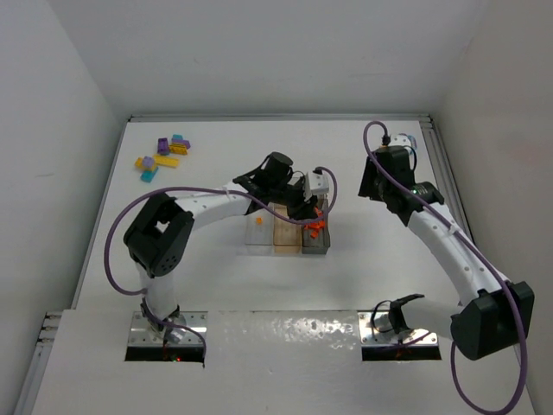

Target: Sort the legos into containers by color

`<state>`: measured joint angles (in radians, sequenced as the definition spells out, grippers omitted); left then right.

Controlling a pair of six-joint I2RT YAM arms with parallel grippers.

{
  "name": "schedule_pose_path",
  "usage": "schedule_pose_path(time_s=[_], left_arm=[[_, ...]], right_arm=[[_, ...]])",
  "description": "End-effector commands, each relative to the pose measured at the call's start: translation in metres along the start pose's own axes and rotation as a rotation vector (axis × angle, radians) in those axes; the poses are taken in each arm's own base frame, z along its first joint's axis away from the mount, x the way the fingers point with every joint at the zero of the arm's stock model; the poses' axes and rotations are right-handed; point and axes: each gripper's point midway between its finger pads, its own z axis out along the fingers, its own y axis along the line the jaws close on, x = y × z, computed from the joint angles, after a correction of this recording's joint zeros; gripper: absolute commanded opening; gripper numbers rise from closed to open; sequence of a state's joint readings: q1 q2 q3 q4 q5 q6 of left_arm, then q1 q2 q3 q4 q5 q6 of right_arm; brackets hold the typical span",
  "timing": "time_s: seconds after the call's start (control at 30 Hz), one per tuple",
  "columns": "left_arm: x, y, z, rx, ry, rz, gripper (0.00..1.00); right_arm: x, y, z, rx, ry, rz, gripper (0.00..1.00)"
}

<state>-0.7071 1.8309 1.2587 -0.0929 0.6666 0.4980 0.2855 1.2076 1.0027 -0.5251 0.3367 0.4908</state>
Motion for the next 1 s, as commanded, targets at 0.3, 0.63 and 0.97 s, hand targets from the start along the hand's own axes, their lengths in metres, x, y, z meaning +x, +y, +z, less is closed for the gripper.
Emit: schedule_pose_path(time_s=[0.3, 0.63, 0.97], left_arm=[[-0.012, -0.005, 0.027, 0.034, -0.073, 0.129, 0.59], [-0.045, 0.015, 0.004, -0.007, -0.093, 0.095, 0.64], [-0.071, 0.177, -0.176, -0.878, -0.036, -0.273, 0.0]], right_arm=[[-0.012, 0.003, -0.02, -0.058, -0.088, 0.033, 0.52], [-0.017, 0.003, -0.023, -0.06, -0.1, 0.026, 0.54], [-0.028, 0.019, 0.008, -0.029, -0.013, 0.026, 0.17]])
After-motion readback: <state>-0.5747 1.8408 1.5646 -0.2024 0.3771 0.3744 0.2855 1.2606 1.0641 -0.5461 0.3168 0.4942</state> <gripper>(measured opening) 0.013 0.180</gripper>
